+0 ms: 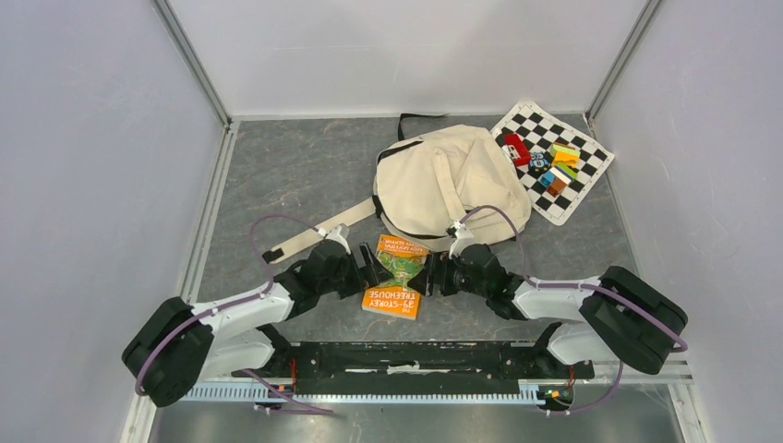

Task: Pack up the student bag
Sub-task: Adjust the book at the center of the board, then pick up the book from the center of the board.

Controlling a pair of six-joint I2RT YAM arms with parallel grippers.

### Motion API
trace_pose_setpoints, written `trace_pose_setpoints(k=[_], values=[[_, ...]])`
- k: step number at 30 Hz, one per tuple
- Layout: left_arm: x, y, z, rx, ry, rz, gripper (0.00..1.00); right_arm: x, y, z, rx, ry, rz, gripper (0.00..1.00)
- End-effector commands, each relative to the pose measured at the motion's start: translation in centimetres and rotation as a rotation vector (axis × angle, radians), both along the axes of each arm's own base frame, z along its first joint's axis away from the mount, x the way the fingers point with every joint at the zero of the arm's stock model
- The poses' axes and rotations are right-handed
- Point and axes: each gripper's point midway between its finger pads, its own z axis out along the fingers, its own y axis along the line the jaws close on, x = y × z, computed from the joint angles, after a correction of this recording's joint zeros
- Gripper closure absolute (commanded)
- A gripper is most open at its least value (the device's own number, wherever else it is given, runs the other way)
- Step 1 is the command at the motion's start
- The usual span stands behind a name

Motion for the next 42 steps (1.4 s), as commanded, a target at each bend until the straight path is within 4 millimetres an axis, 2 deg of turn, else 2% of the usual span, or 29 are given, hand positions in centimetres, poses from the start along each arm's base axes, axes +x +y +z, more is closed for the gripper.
trace_pose_setpoints(k=[1, 5, 7, 13, 15, 18, 23, 26, 28, 33, 37, 42], values=[[0.4, -1.4, 0.0, -0.076, 0.042, 0.027, 0.0, -3.4, -1.8, -3.8, -0.085, 0.129, 0.03, 0.12], [-0.1, -2.6, 0.5, -0.178, 0.078, 0.018, 0.04, -4.1, -0.8, -4.2, -0.045, 0.157, 0.07, 0.22], [-0.4, -3.0, 1.0, -0.24, 0.086, 0.026, 0.1, -4.3, -0.2, -4.3, -0.044, 0.162, 0.092, 0.26], [0.1, -3.7, 4.1, -0.377, 0.048, 0.05, 0.24, -5.1, 0.9, -4.9, -0.07, 0.174, 0.14, 0.28], [0.3, -3.7, 4.8, -0.374, 0.031, 0.049, 0.32, -5.1, 1.2, -5.1, -0.082, 0.176, 0.149, 0.29], [0.4, -3.4, 4.8, -0.337, 0.03, 0.054, 0.45, -5.2, 1.3, -5.2, -0.089, 0.176, 0.155, 0.29], [0.0, -2.4, 3.8, -0.262, 0.066, 0.079, 0.76, -4.9, 1.0, -5.0, -0.108, 0.155, 0.142, 0.29], [-0.1, -2.0, 4.1, -0.258, 0.057, 0.087, 0.91, -4.5, 0.7, -4.4, -0.121, 0.128, 0.127, 0.27], [0.0, -2.0, 5.1, -0.276, 0.03, 0.09, 0.98, -4.1, 0.7, -3.7, -0.122, 0.105, 0.118, 0.26], [0.6, -1.4, 8.8, -0.318, -0.09, 0.096, 0.98, -2.4, 0.5, -0.9, -0.131, 0.016, 0.081, 0.19], [1.2, -0.8, 12.5, -0.349, -0.213, 0.103, 0.98, -0.9, 0.3, 3.0, -0.101, -0.074, 0.047, 0.03], [1.3, -0.5, 17.4, -0.391, -0.366, 0.066, 0.98, 0.8, -0.5, 7.9, -0.036, -0.163, 0.01, 0.02]])
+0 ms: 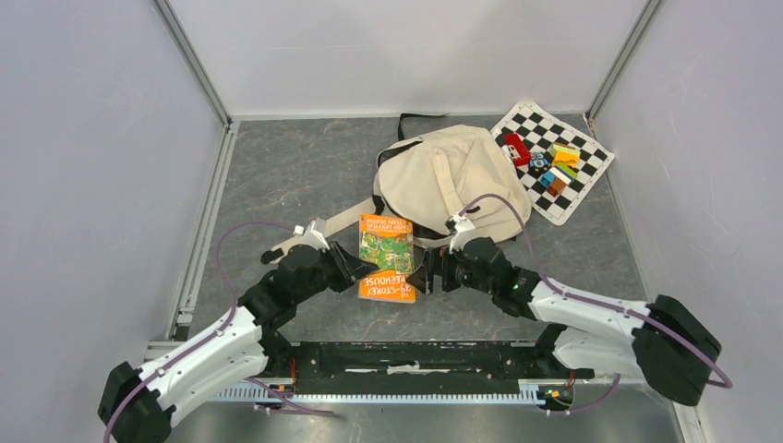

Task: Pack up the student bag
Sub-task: Pick up the book from the center of the board.

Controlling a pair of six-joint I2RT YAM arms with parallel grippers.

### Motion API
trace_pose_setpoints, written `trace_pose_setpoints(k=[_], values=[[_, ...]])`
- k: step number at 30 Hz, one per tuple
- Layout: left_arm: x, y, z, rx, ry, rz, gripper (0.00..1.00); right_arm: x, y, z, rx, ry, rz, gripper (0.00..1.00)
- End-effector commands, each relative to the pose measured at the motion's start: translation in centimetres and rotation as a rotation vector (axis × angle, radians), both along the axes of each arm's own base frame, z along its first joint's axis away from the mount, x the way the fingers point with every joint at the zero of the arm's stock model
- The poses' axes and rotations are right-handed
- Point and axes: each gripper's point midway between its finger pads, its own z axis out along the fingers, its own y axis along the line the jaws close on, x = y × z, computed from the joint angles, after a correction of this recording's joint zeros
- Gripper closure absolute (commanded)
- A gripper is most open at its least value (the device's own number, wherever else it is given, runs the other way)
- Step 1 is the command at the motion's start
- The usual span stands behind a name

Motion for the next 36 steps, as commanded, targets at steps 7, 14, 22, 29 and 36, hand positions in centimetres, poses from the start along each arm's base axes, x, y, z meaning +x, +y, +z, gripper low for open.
trace_pose_setpoints(k=[7, 14, 22, 29, 36], values=[[1.4, -0.5, 13.8, -0.159, -0.46, -0.033, 0.98, 2.9, -1.1, 8.7, 0.133, -0.139, -0.034, 0.02], [0.3, -0.9, 16.0, -0.202, -0.579, -0.103, 0.98, 2.0, 0.6, 12.3, 0.289, -0.163, 0.044, 0.02], [-1.1, -2.0, 18.1, -0.272, -0.662, -0.202, 0.98, 2.1, 2.2, 15.1, 0.393, -0.22, 0.106, 0.02], [-1.7, -3.0, 17.5, -0.275, -0.642, -0.273, 0.98, 2.1, 3.2, 19.6, 0.514, -0.34, 0.161, 0.29], [0.0, -1.5, 15.6, -0.122, -0.584, -0.177, 0.06, 2.4, 2.3, 21.3, 0.479, -0.42, 0.138, 1.0]])
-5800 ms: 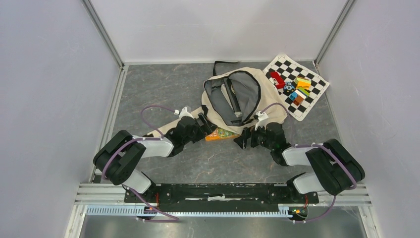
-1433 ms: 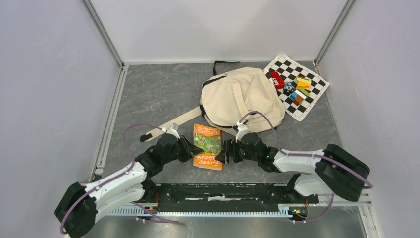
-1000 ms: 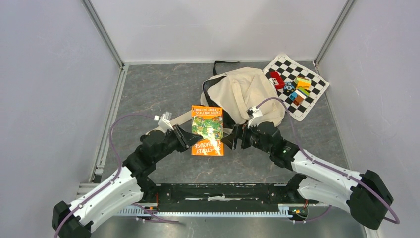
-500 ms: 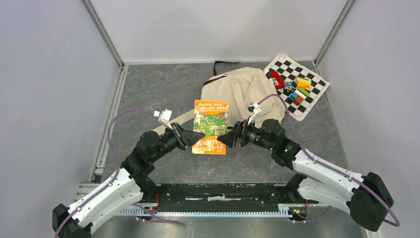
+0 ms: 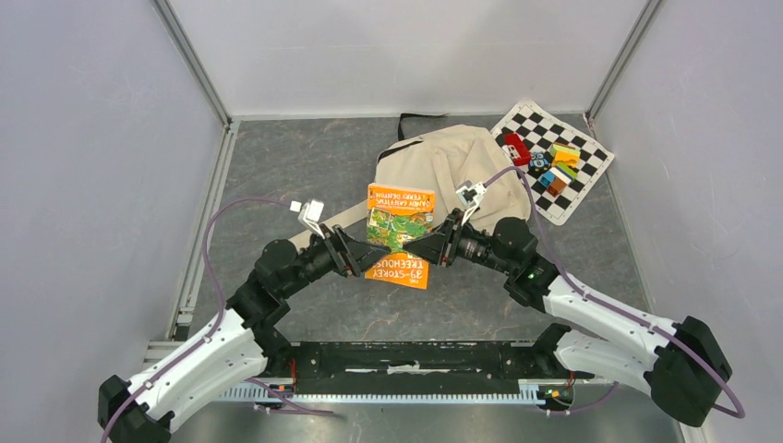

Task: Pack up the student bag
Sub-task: Pick up the book from the center of the board.

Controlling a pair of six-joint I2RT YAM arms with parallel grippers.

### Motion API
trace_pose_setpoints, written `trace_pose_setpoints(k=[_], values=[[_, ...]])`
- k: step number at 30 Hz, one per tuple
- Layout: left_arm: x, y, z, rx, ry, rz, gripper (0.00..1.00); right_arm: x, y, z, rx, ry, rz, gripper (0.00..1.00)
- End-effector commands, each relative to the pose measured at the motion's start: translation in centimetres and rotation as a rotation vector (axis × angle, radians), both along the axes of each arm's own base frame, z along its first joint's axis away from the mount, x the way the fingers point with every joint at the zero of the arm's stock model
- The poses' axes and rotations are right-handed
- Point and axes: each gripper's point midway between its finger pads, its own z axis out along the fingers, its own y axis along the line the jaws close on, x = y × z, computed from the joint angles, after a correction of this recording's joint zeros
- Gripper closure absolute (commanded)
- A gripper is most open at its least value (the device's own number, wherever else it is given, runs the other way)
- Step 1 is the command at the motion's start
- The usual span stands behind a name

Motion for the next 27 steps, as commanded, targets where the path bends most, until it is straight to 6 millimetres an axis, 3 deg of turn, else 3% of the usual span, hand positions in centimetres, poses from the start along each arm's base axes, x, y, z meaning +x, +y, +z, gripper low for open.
trace_pose_setpoints(k=[1, 4, 11, 16, 21, 24, 27], values=[[0.3, 1.1, 3.8, 0.016, -0.103, 0.052, 0.01, 0.9, -0.6, 5.3, 0.046, -0.174, -0.052, 1.0], [0.3, 1.5, 3.4, 0.085, -0.114, 0.056, 0.0, 0.2, -0.8, 6.6, 0.052, -0.216, -0.023, 1.0], [-0.4, 0.5, 3.1, 0.192, -0.127, -0.052, 0.0, -2.8, -0.1, 9.4, 0.09, -0.283, 0.143, 1.0], [-0.7, 0.3, 5.9, 0.13, -0.198, -0.064, 0.0, -4.2, -0.2, 10.0, 0.099, -0.33, 0.214, 1.0], [-3.3, -1.2, 8.5, -0.025, -0.266, -0.212, 0.01, -4.8, -0.2, 10.9, 0.098, -0.381, 0.248, 1.0], [-4.0, -1.4, 8.5, -0.047, -0.252, -0.25, 0.08, -5.0, -0.1, 11.1, 0.088, -0.4, 0.26, 1.0], [-4.6, -1.3, 8.5, -0.067, -0.249, -0.266, 0.2, -5.0, -0.2, 11.4, 0.091, -0.412, 0.26, 1.0]])
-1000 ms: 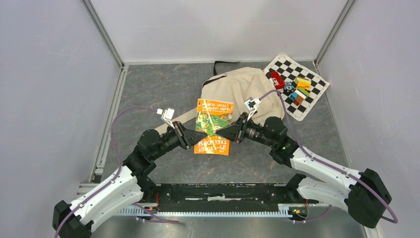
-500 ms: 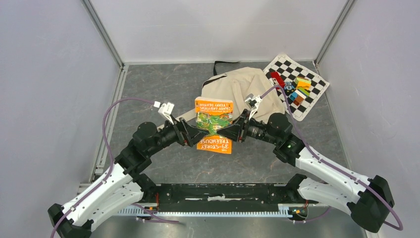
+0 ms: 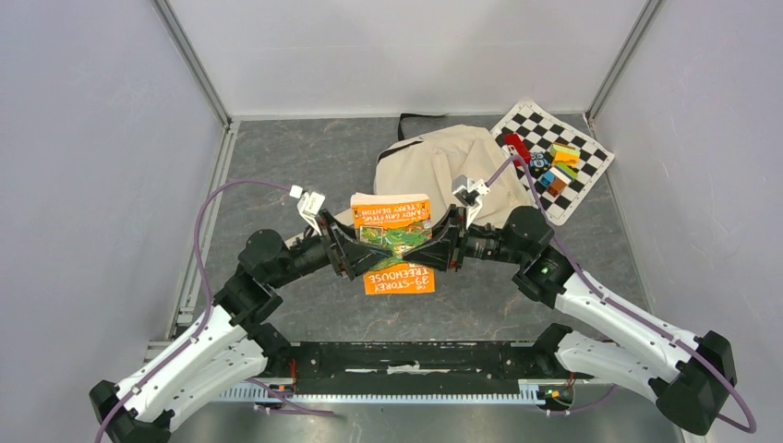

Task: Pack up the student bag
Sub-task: Pick up the book from the center of the board, then place the book in the student bag.

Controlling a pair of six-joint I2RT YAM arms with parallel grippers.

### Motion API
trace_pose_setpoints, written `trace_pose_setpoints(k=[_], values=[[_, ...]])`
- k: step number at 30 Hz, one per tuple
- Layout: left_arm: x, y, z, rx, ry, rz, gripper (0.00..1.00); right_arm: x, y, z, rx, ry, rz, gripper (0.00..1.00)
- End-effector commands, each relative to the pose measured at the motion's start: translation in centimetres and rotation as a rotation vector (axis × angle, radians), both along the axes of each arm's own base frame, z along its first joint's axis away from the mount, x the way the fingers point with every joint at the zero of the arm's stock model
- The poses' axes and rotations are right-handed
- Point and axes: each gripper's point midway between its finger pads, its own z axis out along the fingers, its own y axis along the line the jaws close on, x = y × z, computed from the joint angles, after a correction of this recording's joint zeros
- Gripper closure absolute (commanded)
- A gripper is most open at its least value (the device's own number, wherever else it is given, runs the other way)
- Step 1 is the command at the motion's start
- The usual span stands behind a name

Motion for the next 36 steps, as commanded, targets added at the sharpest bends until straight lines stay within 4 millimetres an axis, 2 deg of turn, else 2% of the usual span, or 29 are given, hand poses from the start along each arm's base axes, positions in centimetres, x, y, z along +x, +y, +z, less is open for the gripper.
trace_pose_setpoints(k=[1, 7, 12, 15, 17, 18, 20, 23, 25, 27, 30, 33, 36], values=[[-2.2, -0.3, 2.0, -0.089, -0.031, -0.108, 0.26, -0.8, -0.5, 5.8, 0.116, -0.17, 0.021, 1.0], [-3.0, -0.3, 1.9, -0.103, -0.023, -0.138, 0.58, -0.8, -0.4, 5.8, 0.113, -0.165, 0.025, 1.0], [-3.0, -0.3, 1.0, -0.092, -0.004, -0.141, 0.83, 0.5, -0.4, 4.6, 0.069, -0.153, -0.036, 1.0], [-2.4, -0.1, 0.2, -0.074, 0.024, -0.095, 0.98, 2.2, -0.7, 3.4, 0.012, -0.137, -0.131, 0.99], [-0.9, 0.6, -0.7, -0.043, 0.053, 0.004, 0.98, 4.7, -1.5, 2.0, -0.067, -0.102, -0.267, 0.87], [-0.1, 1.0, -1.1, -0.024, 0.068, 0.055, 0.98, 6.0, -2.1, 0.8, -0.125, -0.081, -0.342, 0.76], [1.8, 2.3, -2.1, 0.033, 0.114, 0.191, 0.98, 8.2, -3.1, -0.6, -0.223, -0.08, -0.452, 0.6], [4.7, 5.1, -4.3, 0.161, 0.202, 0.425, 0.98, 10.5, -4.2, -2.8, -0.358, -0.065, -0.562, 0.28], [6.3, 7.7, -6.0, 0.267, 0.28, 0.593, 0.98, 11.8, -4.5, -3.6, -0.422, -0.078, -0.605, 0.13], [7.5, 9.6, -7.3, 0.336, 0.326, 0.697, 0.98, 12.8, -4.4, -4.5, -0.478, -0.102, -0.62, 0.06], [9.2, 11.0, -8.5, 0.34, 0.378, 0.752, 0.98, 14.3, -3.8, -6.5, -0.561, -0.124, -0.618, 0.03], [11.0, 13.6, -9.6, 0.324, 0.439, 0.821, 0.98, 15.8, -2.1, -8.7, -0.646, -0.128, -0.589, 0.03], [11.8, 15.1, -9.5, 0.32, 0.416, 0.857, 0.98, 17.3, -0.4, -10.9, -0.742, -0.155, -0.586, 0.03]])
